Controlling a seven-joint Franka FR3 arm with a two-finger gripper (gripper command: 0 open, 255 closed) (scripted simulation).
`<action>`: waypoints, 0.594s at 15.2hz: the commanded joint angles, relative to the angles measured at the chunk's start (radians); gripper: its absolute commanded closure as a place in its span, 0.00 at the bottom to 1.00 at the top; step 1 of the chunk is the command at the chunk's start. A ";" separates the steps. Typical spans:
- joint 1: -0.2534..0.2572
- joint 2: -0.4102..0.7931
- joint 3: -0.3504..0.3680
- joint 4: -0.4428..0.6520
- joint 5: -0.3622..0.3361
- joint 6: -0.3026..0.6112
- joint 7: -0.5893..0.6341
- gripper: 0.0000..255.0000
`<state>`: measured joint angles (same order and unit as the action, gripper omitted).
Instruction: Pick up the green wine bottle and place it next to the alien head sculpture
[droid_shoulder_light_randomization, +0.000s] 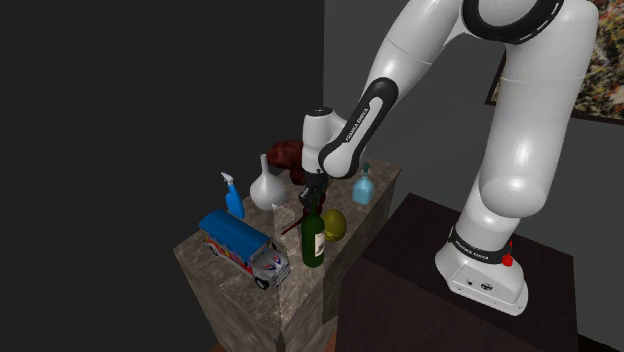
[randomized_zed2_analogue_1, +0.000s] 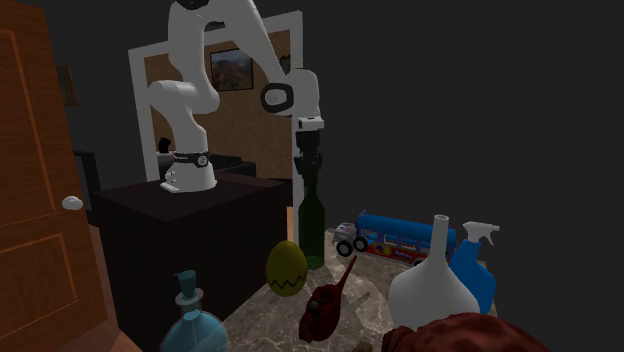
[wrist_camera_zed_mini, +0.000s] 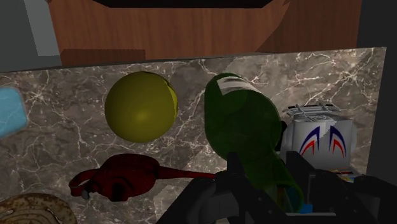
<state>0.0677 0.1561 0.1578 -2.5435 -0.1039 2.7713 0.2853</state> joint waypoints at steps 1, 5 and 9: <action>0.000 0.000 0.000 0.000 0.000 0.000 0.000 1.00; -0.002 -0.014 0.003 -0.001 0.008 -0.014 -0.006 1.00; -0.007 -0.072 0.014 0.000 0.038 -0.071 -0.028 1.00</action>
<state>0.0624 0.1018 0.1689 -2.5390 -0.0738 2.7131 0.2632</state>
